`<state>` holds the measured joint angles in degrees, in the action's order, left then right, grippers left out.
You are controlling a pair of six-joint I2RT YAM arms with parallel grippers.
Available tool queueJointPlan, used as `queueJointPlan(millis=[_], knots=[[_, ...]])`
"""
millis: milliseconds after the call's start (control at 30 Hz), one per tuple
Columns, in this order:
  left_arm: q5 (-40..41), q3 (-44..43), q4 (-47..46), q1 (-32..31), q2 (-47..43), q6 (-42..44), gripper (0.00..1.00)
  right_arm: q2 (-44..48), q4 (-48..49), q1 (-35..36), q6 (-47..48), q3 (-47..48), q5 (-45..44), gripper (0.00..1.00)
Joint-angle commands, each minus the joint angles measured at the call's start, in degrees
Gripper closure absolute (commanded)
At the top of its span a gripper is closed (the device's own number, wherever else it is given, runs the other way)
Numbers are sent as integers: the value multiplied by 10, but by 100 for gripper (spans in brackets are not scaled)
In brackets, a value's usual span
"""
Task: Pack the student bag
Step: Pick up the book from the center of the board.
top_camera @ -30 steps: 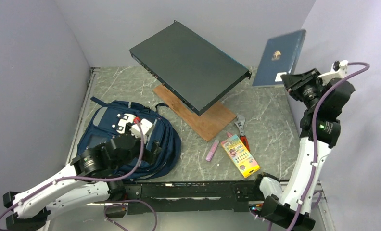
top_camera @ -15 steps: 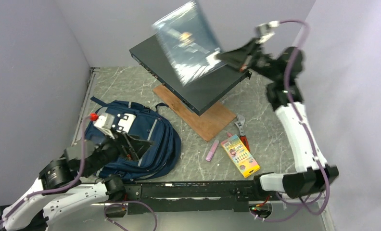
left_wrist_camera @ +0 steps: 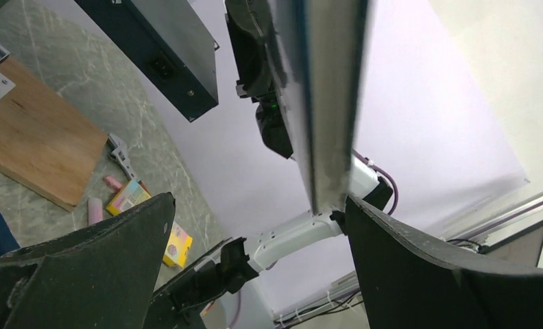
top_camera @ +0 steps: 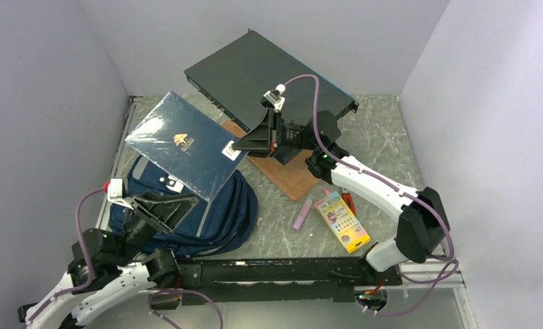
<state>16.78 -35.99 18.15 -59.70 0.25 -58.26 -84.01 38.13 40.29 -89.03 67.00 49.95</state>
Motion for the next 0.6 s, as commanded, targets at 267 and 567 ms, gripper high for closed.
queueJointPlan(millis=[267,567], knots=[[-3,3,-158,1,-8,44,0,25,162,38,3,-35,-79,100],[24,-35,11,1,-16,12,0,53,209,-20,-39,-46,-63,100]])
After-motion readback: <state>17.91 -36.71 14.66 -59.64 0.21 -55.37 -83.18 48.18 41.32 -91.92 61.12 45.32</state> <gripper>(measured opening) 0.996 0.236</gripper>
